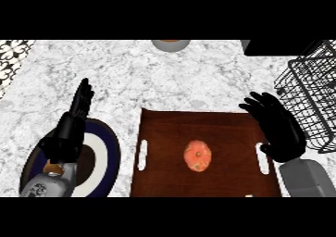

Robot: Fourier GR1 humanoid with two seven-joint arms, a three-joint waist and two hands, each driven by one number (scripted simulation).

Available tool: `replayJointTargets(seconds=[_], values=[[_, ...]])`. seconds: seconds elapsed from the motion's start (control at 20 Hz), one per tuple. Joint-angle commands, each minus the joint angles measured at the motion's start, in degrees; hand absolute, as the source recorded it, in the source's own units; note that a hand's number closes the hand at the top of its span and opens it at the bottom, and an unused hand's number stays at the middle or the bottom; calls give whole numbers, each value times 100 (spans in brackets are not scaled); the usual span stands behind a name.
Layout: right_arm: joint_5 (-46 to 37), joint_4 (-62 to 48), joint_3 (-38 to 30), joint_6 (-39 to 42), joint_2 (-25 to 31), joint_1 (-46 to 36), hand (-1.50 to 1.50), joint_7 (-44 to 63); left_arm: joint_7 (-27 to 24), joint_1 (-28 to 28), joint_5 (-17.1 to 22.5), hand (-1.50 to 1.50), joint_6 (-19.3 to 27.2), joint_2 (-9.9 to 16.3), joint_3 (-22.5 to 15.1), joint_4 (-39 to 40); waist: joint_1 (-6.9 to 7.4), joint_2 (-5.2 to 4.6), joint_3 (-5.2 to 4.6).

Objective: Pick the squash from the tray and place it in the tiered basket

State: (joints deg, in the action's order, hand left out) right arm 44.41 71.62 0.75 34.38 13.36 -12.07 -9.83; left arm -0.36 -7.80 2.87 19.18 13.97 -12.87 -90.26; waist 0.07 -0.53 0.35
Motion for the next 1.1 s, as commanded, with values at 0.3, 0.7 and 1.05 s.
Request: replayJointTargets(seconds=[0.3, 0.7, 1.05], values=[[-1661, 803, -521, 1442, 2030, -207, -150, -407, 153, -178, -277, 0, 274, -270, -111, 259, -187, 88, -39], [-3832, 2842, -152, 914, 2964, -656, -150, -52, 192, -14, -190, 0, 92, -165, -105, 240, -133, 136, -52], [-4911, 4569, 785, 361, 2612, -75, -150, 1264, 370, -133, -185, 0, 34, -228, -70, 65, -72, 83, -41]])
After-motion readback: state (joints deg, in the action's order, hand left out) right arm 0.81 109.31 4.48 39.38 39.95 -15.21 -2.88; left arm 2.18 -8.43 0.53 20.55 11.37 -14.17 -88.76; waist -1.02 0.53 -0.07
